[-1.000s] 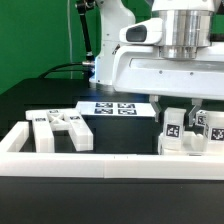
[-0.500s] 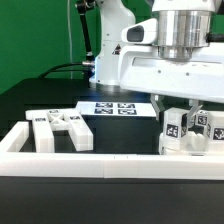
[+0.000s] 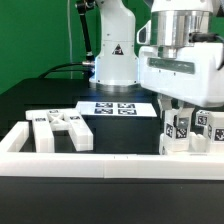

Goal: Assemble chair

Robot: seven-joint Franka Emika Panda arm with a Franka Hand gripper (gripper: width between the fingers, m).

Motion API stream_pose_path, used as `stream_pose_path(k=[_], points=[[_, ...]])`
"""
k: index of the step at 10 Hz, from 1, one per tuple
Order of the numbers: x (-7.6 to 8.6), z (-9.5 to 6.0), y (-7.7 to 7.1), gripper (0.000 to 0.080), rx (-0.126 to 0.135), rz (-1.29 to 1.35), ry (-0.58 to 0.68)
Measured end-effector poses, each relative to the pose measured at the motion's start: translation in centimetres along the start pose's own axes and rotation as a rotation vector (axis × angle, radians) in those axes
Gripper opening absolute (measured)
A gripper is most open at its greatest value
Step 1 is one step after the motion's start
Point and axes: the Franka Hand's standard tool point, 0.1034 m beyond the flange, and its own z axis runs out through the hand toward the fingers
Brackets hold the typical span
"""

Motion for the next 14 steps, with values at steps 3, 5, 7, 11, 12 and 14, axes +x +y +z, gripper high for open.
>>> stream_pose_path(k=[3, 5, 7, 11, 12, 14], points=[[-0.09, 0.04, -0.11, 0.0291, 0.017, 0.306, -0.008], [-0.19, 0.03, -0.11, 0.0291, 0.015, 0.488, -0.011], [-0.22, 0.07, -0.10, 0.0291, 0.015, 0.686, -0.028], [-0.12, 0.14, -0.09, 0.0291, 0.017, 0.810, -0.053], [-0.12, 0.13, -0.09, 0.0291, 0.018, 0.797, -0.055], [-0.19, 0.17, -0.09, 0.0471, 0.018, 0.746, -0.056]])
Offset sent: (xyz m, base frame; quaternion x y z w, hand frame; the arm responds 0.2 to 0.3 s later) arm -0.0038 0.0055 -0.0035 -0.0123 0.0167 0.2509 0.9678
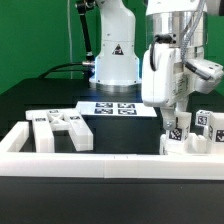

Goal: Assemble chair

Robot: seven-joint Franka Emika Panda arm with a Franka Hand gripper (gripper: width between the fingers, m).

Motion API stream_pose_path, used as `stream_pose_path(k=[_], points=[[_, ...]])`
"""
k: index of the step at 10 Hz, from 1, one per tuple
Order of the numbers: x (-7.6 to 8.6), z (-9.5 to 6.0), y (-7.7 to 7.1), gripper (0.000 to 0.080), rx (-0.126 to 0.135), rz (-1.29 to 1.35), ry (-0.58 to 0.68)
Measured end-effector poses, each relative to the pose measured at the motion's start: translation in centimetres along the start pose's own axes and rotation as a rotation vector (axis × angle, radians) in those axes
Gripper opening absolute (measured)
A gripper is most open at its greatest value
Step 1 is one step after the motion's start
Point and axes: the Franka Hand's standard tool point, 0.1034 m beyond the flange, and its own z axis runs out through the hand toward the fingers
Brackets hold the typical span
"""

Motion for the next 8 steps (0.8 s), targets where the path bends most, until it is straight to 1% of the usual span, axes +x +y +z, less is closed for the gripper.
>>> stream_pose_path(k=[1, 2, 3, 6, 7, 8], points=[[0.02, 0.01, 0.02, 0.0587, -0.002, -0.039, 0.000], [0.02, 0.00, 0.01, 0.0587, -0.002, -0.142, 0.000], [0.01, 0.00, 0.02, 0.0639, -0.003, -0.271, 0.000], [-0.05, -0.01, 0.02, 0.0649, -0.003, -0.550, 0.000], [-0.05, -0.02, 0.02, 0.0649, -0.004, -0.706, 0.005], [-0.05, -0.02, 0.02, 0.0649, -0.005, -0.798, 0.006]])
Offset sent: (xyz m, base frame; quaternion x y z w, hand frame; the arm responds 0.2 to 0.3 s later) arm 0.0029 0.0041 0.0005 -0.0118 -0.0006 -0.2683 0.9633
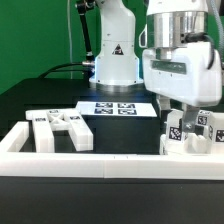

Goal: Assemble chair

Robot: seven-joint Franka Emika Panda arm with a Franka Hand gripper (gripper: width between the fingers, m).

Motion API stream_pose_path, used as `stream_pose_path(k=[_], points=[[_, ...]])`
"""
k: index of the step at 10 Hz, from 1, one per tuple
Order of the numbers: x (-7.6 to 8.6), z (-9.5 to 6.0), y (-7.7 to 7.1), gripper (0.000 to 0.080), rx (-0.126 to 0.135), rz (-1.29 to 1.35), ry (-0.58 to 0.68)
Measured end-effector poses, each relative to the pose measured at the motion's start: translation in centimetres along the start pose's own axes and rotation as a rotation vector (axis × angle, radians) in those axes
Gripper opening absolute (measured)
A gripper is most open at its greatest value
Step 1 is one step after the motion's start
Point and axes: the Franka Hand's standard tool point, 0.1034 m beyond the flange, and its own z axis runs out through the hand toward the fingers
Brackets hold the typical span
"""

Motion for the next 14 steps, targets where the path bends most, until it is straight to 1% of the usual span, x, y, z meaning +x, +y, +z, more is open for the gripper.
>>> stream_pose_path(k=[2, 5, 7, 9, 10, 11, 12, 13, 14], points=[[0.19, 0.01, 0.04, 0.0649, -0.001, -0.228, 0.001], [0.35, -0.07, -0.04, 0.0649, 0.000, -0.476, 0.002], [0.35, -0.07, -0.03, 0.0649, -0.010, -0.606, 0.011], [0.41, -0.06, 0.01, 0.0649, -0.028, -0.753, 0.024], [0.54, -0.06, 0.06, 0.0526, -0.029, -0.778, 0.024], [0.55, -0.06, 0.06, 0.0387, -0.028, -0.773, 0.024], [0.56, -0.06, 0.06, 0.0387, -0.029, -0.773, 0.024], [0.56, -0.06, 0.06, 0.0287, -0.028, -0.773, 0.024], [0.56, -0.06, 0.06, 0.0288, -0.028, -0.773, 0.024]])
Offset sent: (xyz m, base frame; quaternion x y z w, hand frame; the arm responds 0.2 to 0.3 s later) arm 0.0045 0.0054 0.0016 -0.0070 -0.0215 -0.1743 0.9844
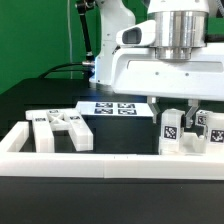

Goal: Assemble chair

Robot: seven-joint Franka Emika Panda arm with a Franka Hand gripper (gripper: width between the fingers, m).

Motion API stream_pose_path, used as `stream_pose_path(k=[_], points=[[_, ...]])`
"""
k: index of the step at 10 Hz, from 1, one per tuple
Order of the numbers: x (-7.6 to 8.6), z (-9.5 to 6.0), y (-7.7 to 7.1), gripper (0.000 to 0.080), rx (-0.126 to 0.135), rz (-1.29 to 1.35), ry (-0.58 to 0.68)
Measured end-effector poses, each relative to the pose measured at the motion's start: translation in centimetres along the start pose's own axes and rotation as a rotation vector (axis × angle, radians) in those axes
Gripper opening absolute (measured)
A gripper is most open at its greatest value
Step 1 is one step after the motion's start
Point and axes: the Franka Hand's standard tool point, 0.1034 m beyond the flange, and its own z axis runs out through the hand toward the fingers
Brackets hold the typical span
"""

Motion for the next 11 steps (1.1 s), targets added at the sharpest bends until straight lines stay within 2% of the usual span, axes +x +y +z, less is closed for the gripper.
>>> stream_pose_path(k=[2, 5, 11], points=[[0.00, 0.00, 0.00, 0.0288, 0.000, 0.035, 0.000], [-0.03, 0.03, -0.02, 0.0288, 0.001, 0.245, -0.001], [-0.16, 0.03, -0.12, 0.0291, 0.009, 0.787, -0.008]])
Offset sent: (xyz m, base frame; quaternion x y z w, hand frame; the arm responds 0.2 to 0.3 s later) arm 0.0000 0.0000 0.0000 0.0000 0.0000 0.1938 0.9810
